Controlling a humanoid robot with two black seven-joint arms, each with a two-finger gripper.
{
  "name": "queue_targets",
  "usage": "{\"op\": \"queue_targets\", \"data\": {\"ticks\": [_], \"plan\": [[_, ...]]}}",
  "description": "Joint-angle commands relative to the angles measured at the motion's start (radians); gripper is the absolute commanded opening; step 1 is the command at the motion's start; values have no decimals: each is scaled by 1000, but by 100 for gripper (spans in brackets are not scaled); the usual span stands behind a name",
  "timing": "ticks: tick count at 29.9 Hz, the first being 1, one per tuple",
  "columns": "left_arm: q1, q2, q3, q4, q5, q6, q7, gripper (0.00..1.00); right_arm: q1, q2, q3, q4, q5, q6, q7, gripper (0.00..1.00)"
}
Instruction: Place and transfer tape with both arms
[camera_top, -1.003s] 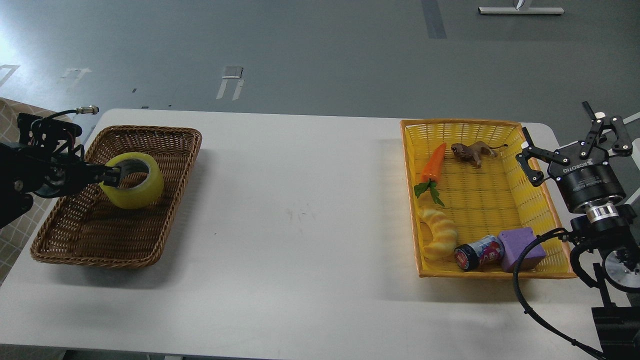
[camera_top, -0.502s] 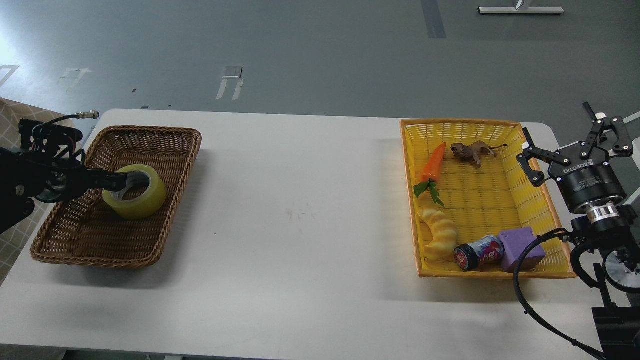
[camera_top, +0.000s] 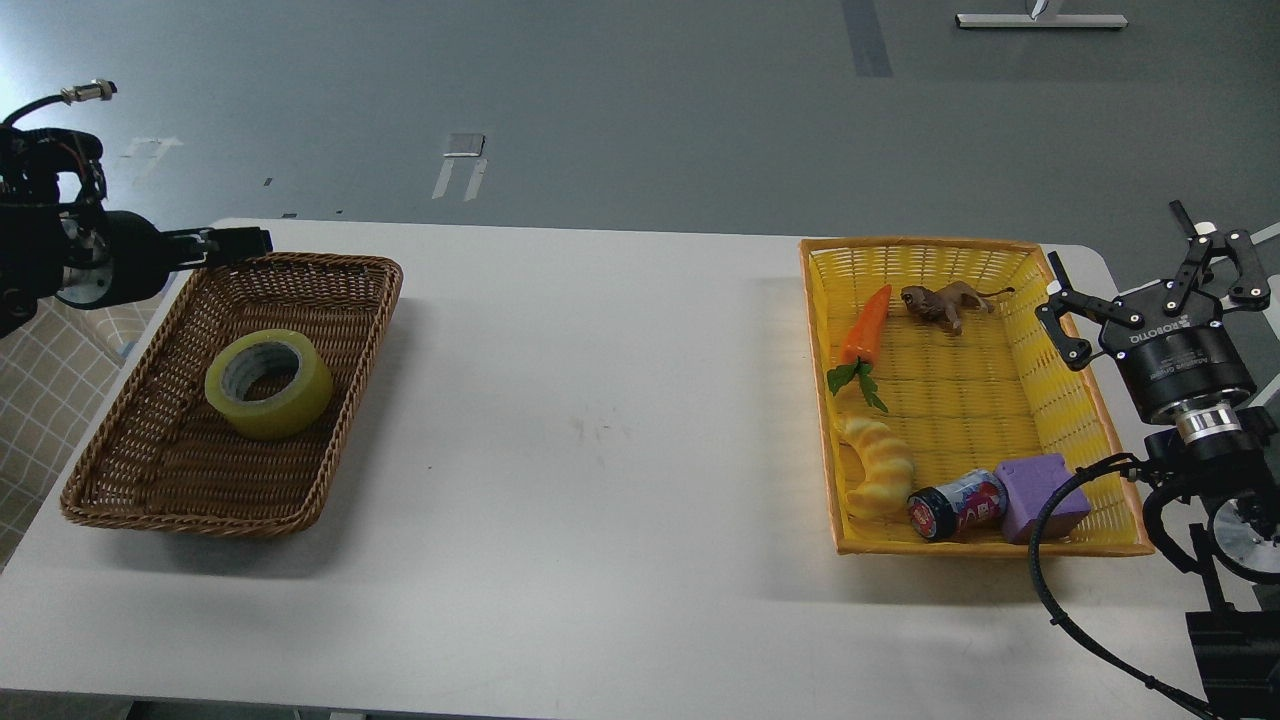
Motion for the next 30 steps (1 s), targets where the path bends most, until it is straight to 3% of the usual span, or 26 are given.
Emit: {"op": "queue_targets", "data": {"ticks": [1, 5, 10, 16, 30], "plan": [[-84, 3, -20, -1, -197, -68, 1, 86, 5, -3, 2, 3, 0, 0, -2, 100], [-149, -6, -59, -1, -449, -85, 4, 97, 8, -9, 5, 11, 0, 0, -6, 100], [-178, -55, -86, 1, -665, -85, 3, 98, 23, -23, 5, 17, -2, 0, -9, 100], [-134, -130, -226, 4, -921, -85, 0, 98, 63, -75, 4, 18, -3, 0, -9, 100], [8, -322, -562, 1, -1036, -85, 3, 98, 206, -153, -7, 2, -8, 0, -9, 100]]}}
